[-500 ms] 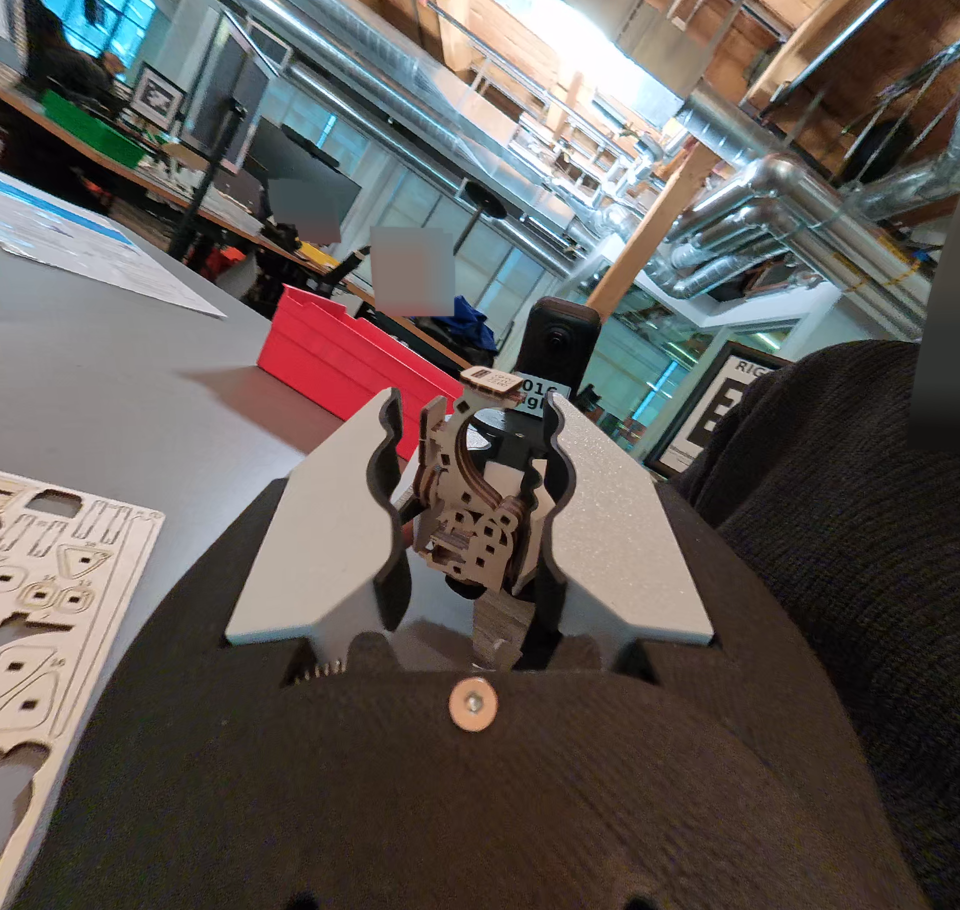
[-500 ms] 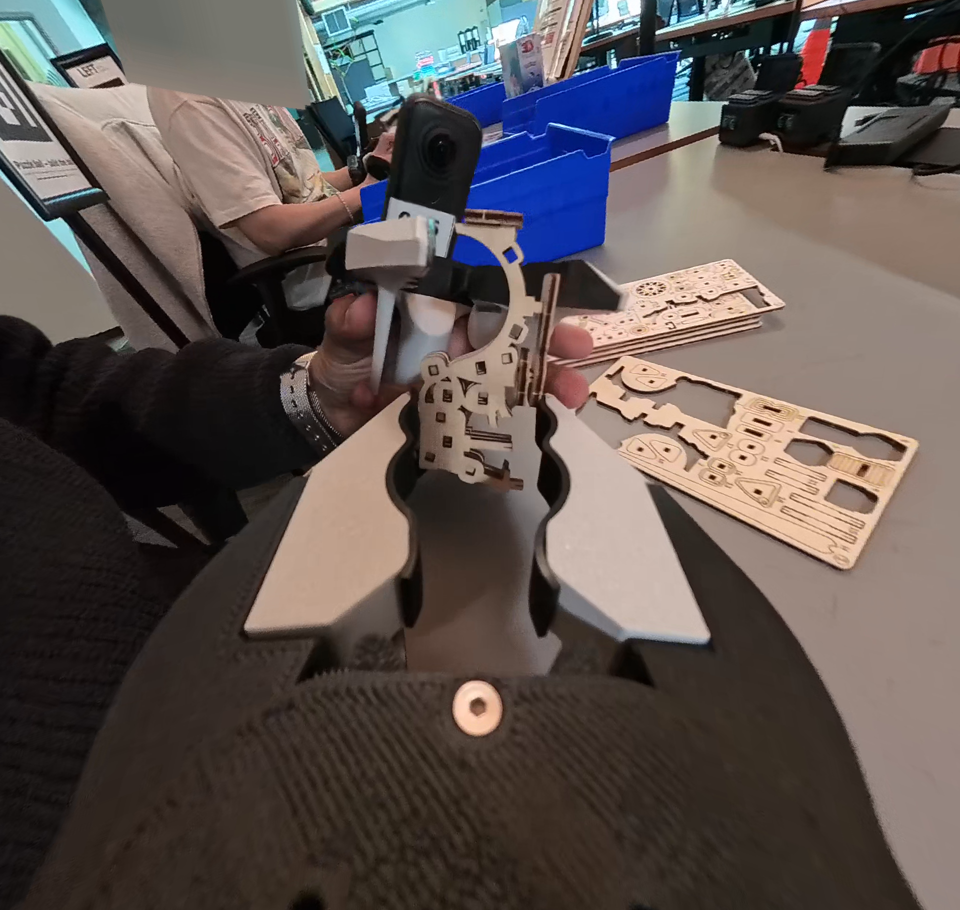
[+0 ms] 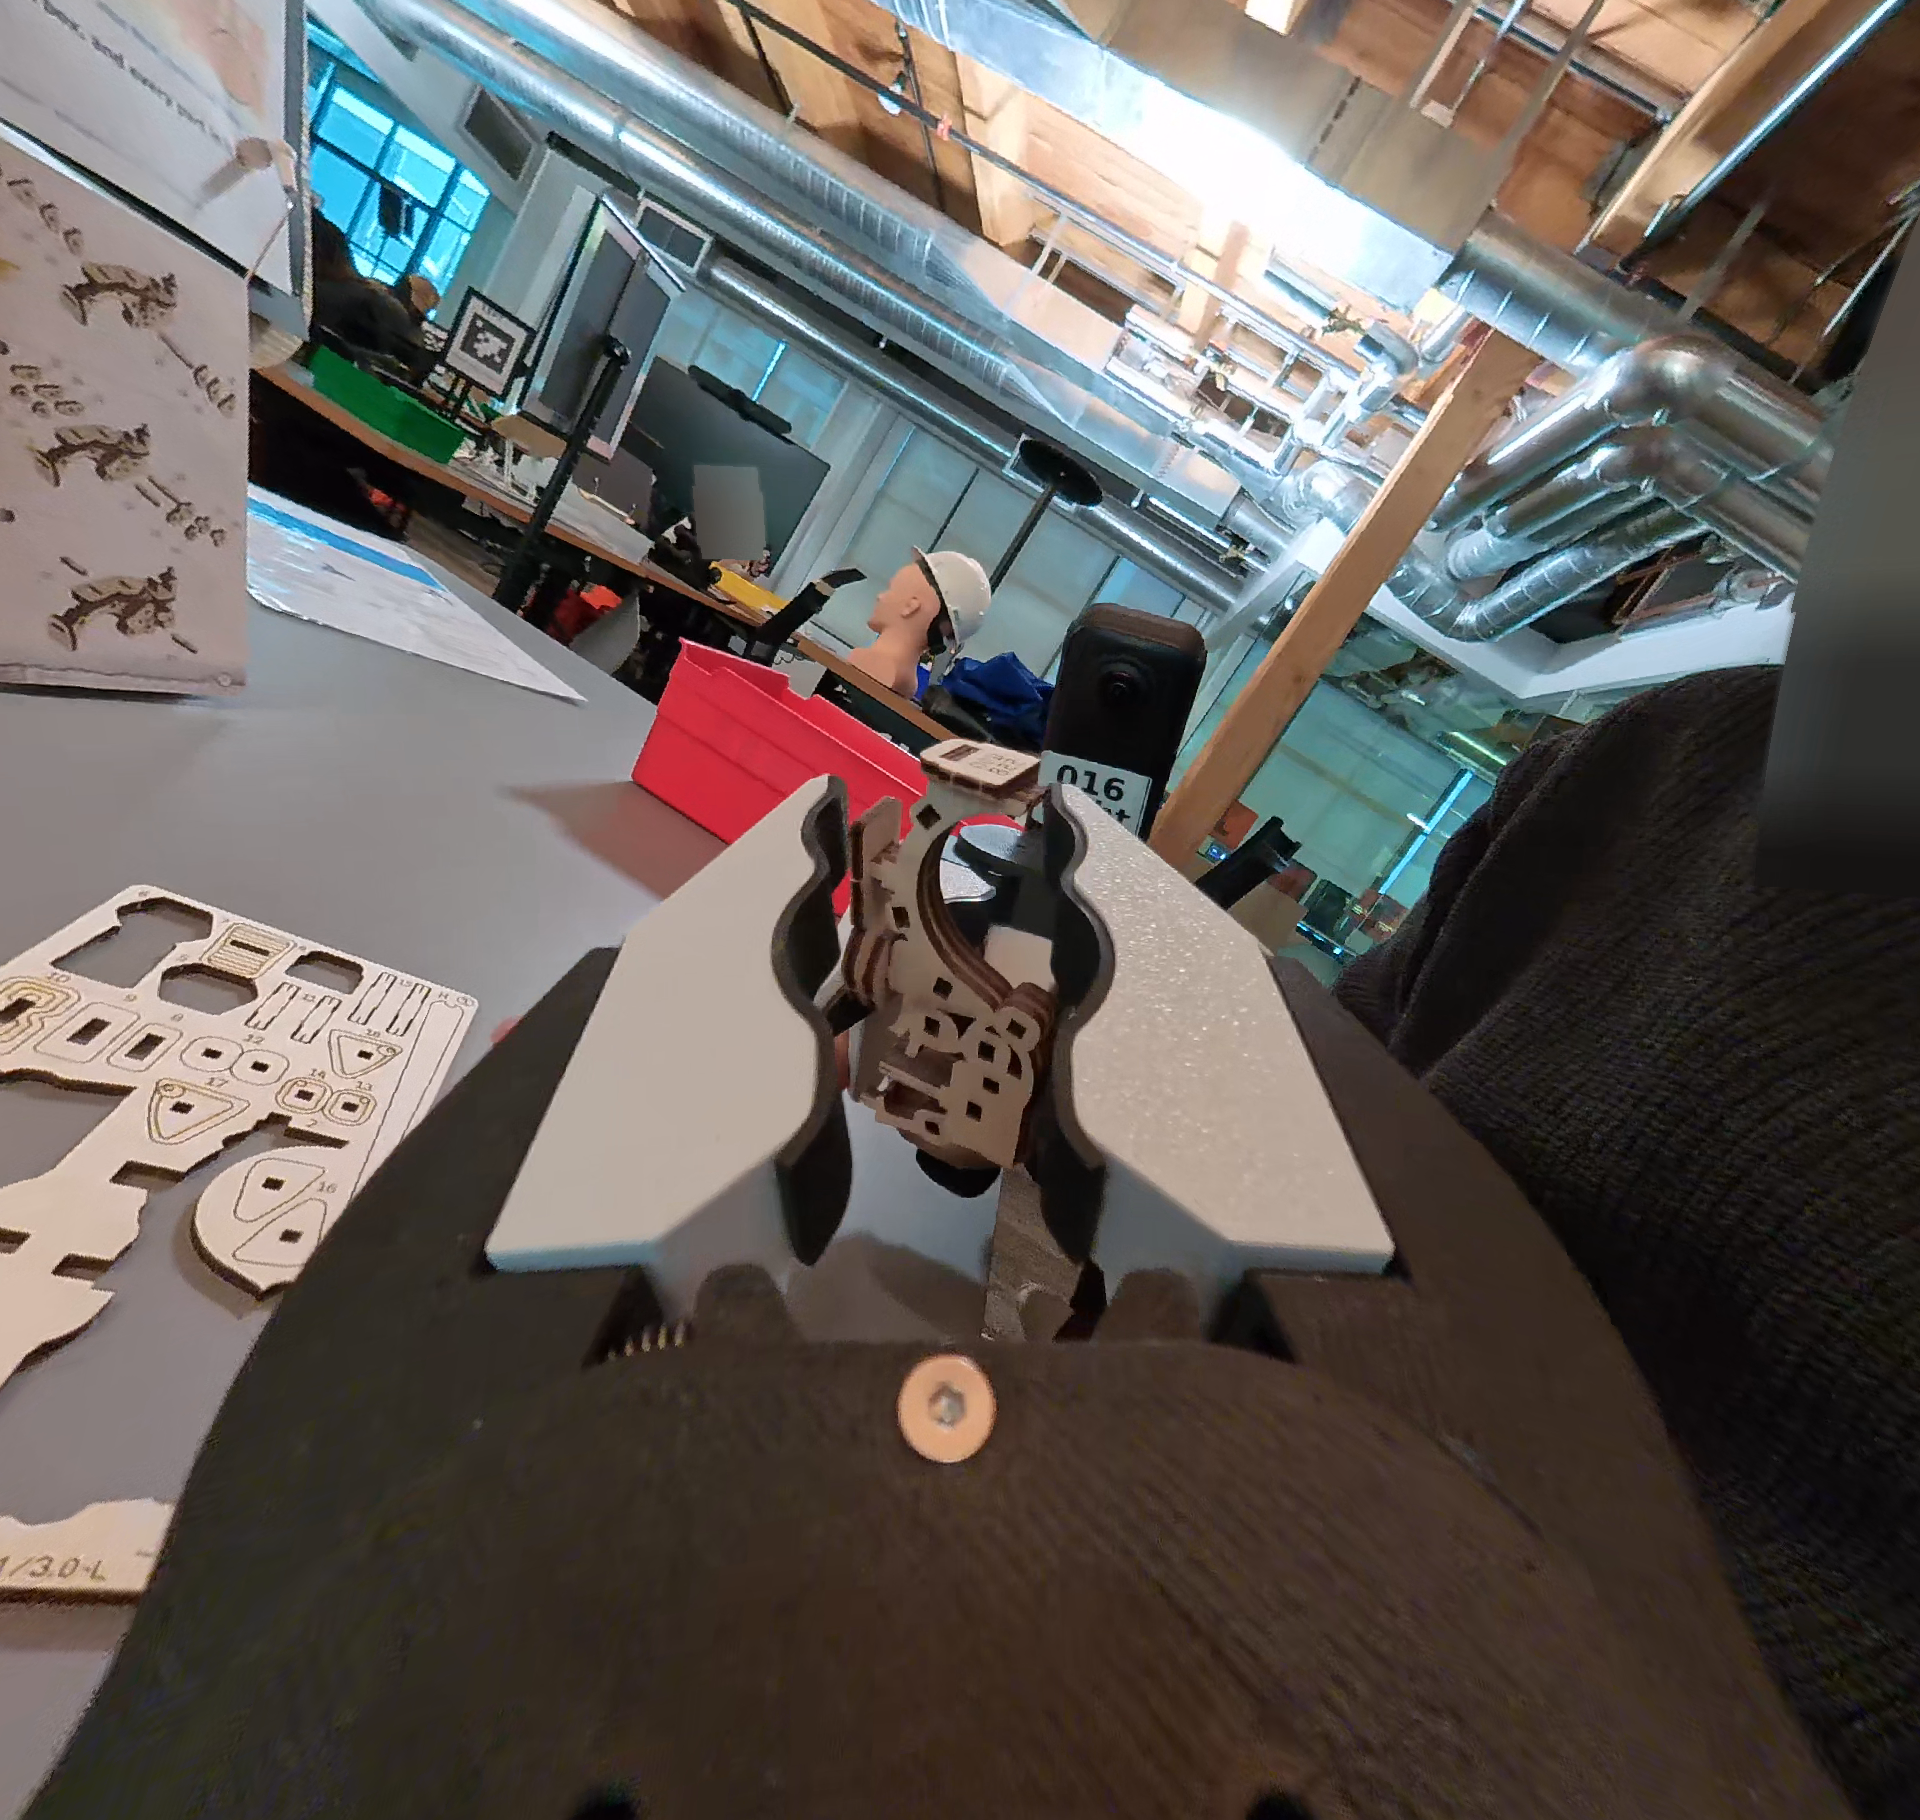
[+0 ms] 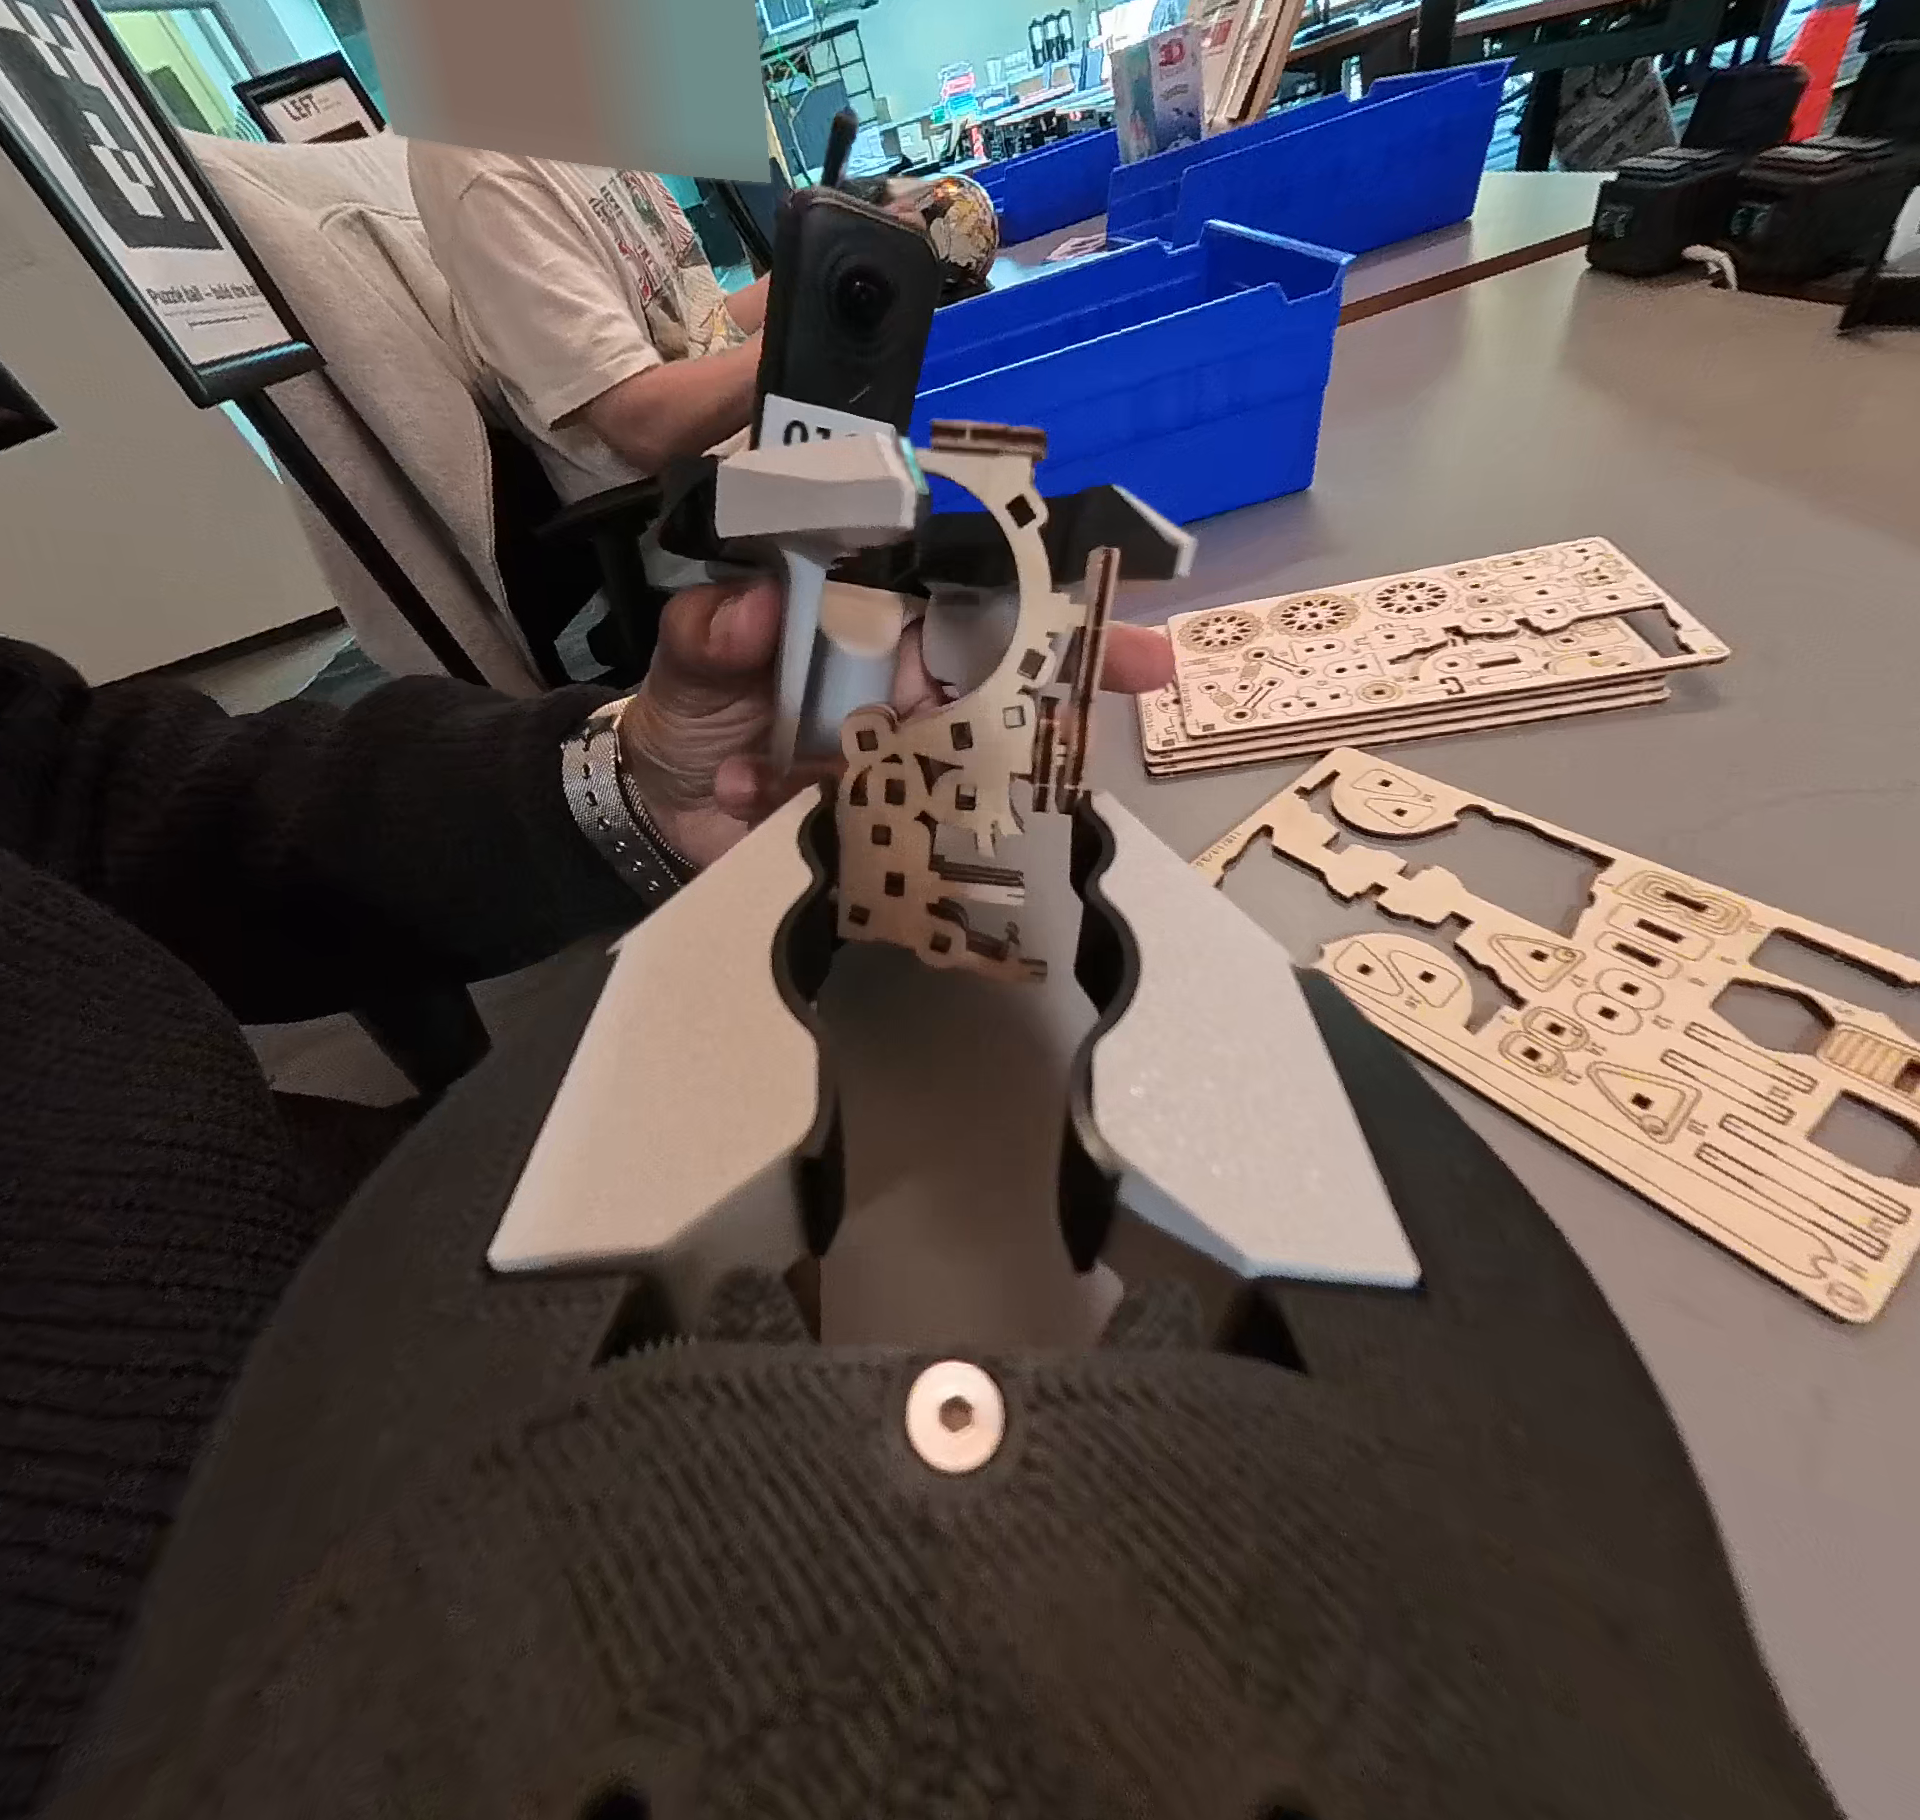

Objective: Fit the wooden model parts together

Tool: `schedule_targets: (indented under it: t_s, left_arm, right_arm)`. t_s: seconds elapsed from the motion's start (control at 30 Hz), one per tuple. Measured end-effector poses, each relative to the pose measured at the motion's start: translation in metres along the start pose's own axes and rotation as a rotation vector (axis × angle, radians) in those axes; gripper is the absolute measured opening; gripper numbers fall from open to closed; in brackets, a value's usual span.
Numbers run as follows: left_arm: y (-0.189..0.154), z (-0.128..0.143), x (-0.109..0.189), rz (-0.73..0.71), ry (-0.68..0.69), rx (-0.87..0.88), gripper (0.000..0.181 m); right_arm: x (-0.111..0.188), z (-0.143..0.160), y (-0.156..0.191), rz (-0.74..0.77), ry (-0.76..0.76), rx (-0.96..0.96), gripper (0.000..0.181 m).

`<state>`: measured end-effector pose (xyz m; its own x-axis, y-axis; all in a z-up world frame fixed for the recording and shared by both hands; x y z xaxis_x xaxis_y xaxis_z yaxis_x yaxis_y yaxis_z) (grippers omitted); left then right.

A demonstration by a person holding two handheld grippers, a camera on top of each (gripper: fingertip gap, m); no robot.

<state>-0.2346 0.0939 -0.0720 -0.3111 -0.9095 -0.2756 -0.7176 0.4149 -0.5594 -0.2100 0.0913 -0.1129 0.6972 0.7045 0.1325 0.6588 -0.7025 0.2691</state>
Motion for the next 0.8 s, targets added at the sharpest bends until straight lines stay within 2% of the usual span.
schedule_targets:
  t_s: [0.1,0.2,0.3,0.67,0.8]
  left_arm:
    - [0.001,0.0,0.002,-0.013,-0.003,0.019,0.045]
    - [0.0,-0.005,0.007,-0.027,-0.031,0.024,0.043]
    - [-0.003,-0.012,0.015,-0.03,-0.08,0.011,0.02]
    - [-0.002,-0.018,0.03,-0.172,-0.152,-0.045,0.017]
    - [-0.001,-0.018,0.032,-0.17,-0.162,-0.032,0.018]
  right_arm:
    - [-0.004,0.0,0.001,-0.013,0.007,0.008,0.045]
    - [-0.007,0.0,0.002,-0.024,0.01,0.009,0.045]
    - [-0.01,-0.001,0.002,-0.035,0.008,0.006,0.045]
    - [-0.022,-0.002,0.006,-0.106,0.017,-0.015,0.044]
    - [-0.023,-0.003,0.006,-0.107,0.017,-0.014,0.044]
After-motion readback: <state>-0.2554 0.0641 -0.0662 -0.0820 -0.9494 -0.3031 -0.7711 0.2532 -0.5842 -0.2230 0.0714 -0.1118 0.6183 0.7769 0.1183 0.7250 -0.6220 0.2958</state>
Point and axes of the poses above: each gripper's, where its closed fingertips meet, x back along the fingers, z out of its underside, y = z × x across the jaws, the point moved 2 cm from there along x, back along the fingers, and after that the axes turned 5 degrees about -z, right-handed, at the moved point
